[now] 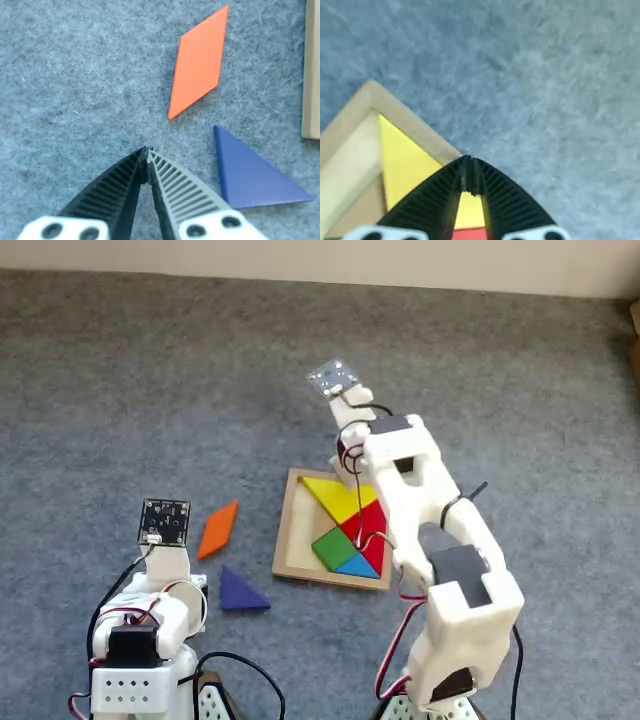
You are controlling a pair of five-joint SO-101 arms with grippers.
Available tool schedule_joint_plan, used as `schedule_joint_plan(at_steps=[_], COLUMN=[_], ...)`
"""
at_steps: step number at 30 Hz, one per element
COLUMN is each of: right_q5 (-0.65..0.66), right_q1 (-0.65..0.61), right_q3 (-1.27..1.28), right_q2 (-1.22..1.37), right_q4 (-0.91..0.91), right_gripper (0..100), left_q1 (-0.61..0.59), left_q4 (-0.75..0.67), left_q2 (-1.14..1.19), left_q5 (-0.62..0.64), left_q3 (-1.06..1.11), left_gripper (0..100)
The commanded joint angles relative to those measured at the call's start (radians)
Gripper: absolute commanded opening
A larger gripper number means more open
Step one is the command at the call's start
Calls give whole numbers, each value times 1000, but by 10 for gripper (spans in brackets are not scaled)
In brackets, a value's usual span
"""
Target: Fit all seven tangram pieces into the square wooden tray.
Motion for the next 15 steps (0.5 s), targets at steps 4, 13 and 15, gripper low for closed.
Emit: schedule_joint_plan(at_steps=[4,13,15], right_q5=[-9,-14,-74], right_q1=[-15,-13,-13], right_q3=[-27,222,306], right_q2=[-248,-530,-602], right_q4=[58,134,134], right_gripper=[5,5,5], left_q1=[-13,-13,-13], left_q4=[3,3,3], left_q2=[-42,-42,-42], left_q5=[8,8,8], left_q3=[19,19,19], left_gripper=[7,7,7])
